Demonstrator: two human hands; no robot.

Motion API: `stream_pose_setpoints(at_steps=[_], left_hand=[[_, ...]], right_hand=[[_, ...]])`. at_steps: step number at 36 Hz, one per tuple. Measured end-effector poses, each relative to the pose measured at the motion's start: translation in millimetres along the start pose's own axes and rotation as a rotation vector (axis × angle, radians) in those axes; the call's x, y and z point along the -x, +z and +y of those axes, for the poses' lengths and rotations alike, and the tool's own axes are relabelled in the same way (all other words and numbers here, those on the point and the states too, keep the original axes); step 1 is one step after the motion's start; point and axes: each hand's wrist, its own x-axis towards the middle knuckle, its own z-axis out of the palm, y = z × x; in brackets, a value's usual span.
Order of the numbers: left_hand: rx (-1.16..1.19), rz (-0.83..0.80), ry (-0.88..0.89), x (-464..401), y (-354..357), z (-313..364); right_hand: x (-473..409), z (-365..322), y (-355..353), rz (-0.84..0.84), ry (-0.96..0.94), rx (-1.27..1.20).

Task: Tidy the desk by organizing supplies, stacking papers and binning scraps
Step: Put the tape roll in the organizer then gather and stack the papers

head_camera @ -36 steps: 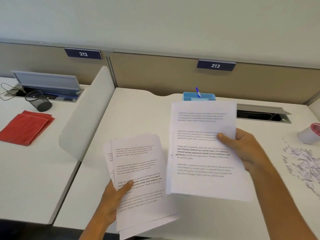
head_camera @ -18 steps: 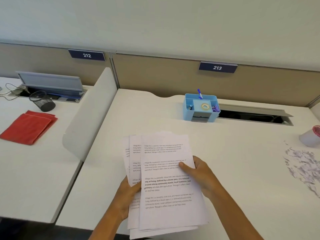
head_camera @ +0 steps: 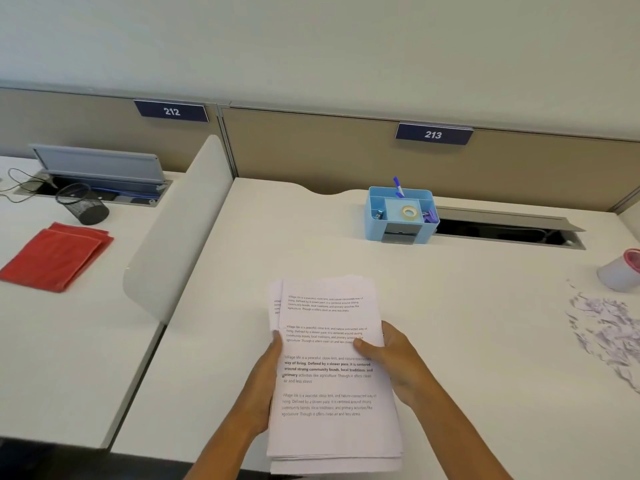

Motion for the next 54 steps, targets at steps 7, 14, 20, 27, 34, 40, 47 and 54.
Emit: stream_pose_setpoints(at_steps=[7, 14, 20, 27, 34, 40, 47, 54], left_hand=[[-0.288, 0.096, 0.196, -17, 6, 3], [-0.33, 0.263, 0.394, -31, 36, 13], [-0.255, 0.267, 0.455, -36, 45, 17], [-0.226, 0.263, 0.526, -42, 40, -1], [-0.195, 0.305, 0.633, -38, 36, -3], [-0.267, 0.181, 0.665, -41, 40, 3], [-0.399, 0.174, 0.67, -39, 36, 12], [-0.467, 0.18, 0.671, -40, 38, 13]], right_hand=[[-10, -1, 3, 0.229, -0.134, 0.212], [-7, -14, 4, 0.406, -0.317, 0.104], [0, -12, 6, 0.449, -0.464, 0.033], [-1, 20, 0, 0.436, -0.399, 0.063], [0, 29, 0, 0.398, -0.389, 0.086], [-3, 23, -1, 0.375, -0.443, 0.09], [-4, 17, -6, 0.375, -0.497, 0.104], [-4, 14, -5, 0.34, -0.539, 0.105]])
